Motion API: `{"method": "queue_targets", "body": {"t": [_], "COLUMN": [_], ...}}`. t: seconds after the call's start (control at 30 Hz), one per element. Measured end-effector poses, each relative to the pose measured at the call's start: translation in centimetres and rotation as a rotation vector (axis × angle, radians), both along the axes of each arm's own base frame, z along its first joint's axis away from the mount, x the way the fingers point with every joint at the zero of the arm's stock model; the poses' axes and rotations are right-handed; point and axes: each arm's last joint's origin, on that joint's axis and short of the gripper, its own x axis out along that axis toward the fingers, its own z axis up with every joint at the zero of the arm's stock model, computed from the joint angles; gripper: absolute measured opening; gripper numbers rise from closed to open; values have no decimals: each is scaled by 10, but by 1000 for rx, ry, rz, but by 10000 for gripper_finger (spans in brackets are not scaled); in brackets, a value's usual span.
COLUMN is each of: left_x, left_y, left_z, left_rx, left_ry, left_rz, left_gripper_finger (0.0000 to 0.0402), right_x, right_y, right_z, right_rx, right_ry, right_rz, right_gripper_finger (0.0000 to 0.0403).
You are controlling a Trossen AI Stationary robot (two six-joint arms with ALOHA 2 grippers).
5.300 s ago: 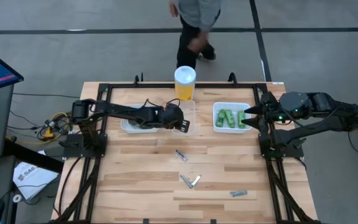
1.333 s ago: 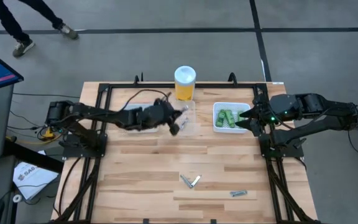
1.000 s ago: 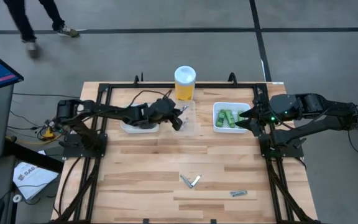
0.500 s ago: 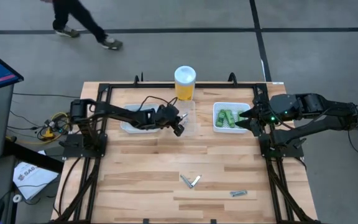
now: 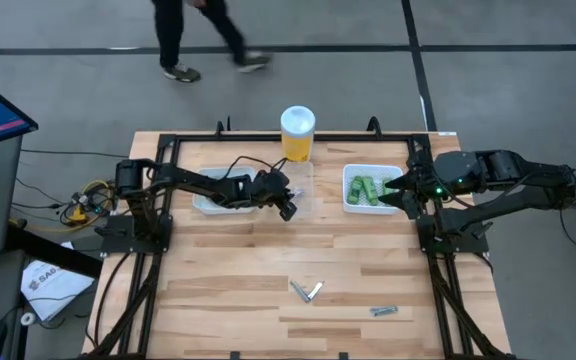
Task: Pick & Place Travel size toiletries
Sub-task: Put the silver nail cutter into the transparent bin
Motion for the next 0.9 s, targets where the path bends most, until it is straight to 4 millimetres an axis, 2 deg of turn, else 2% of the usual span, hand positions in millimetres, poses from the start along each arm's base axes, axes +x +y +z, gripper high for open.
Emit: {"method": "queue_targets", "body": {"t": [0.13, 0.23, 0.33, 0.47, 0.67, 0.77, 0.9], "left_x": [0, -1, -6, -21, -64, -93, -136], "left_y": [-1, -3, -5, -11, -22, -30, -42], "left_z": [0, 12, 39, 88, 163, 198, 230], "left_rx": [14, -2, 7, 38, 105, 149, 206], "left_ry": [5, -37, -119, -268, -501, -621, -711], "left_rz": [-21, -50, -57, -70, -96, -118, -158], "left_gripper_finger": [125, 158, 186, 207, 202, 192, 184], "right_x": [0, 2, 5, 23, 49, 49, 43], "right_y": [0, 3, 10, 26, 74, 101, 135], "right_z": [0, -3, -12, -29, -64, -83, -103], "right_rx": [1, 1, 14, 28, 27, 36, 29], "right_ry": [1, 38, 149, 268, 491, 598, 708], "right_rz": [4, 61, 118, 217, 454, 534, 582], "right_gripper_finger": [290, 290, 290, 290, 290, 290, 290]}}
